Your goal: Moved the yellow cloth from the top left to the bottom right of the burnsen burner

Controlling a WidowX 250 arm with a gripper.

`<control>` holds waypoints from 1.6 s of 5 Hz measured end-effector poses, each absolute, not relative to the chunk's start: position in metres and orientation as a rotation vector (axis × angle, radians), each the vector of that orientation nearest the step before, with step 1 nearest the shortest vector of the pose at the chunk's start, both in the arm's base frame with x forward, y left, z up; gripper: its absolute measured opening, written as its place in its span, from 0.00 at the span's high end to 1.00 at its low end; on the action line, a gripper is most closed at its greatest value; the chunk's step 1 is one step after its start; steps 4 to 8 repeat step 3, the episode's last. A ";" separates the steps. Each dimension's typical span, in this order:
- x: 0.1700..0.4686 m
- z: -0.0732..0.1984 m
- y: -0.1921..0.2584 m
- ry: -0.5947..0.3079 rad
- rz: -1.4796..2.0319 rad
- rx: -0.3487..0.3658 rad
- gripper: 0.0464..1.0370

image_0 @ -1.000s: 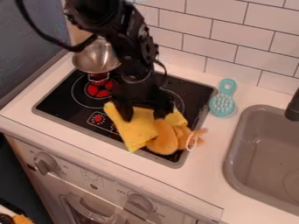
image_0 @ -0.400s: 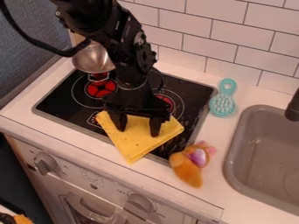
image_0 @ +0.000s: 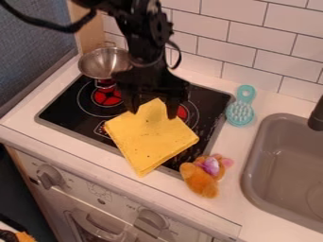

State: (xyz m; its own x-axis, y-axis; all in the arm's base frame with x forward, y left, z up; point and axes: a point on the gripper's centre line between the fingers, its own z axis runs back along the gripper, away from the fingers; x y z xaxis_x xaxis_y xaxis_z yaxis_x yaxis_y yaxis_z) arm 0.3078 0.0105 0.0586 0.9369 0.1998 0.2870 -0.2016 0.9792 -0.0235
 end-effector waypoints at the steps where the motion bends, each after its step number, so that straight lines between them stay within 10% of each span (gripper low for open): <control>1: 0.313 0.086 0.009 -0.350 0.203 0.005 0.04; 8: 0.321 0.120 -0.005 -0.407 0.141 -0.050 0.04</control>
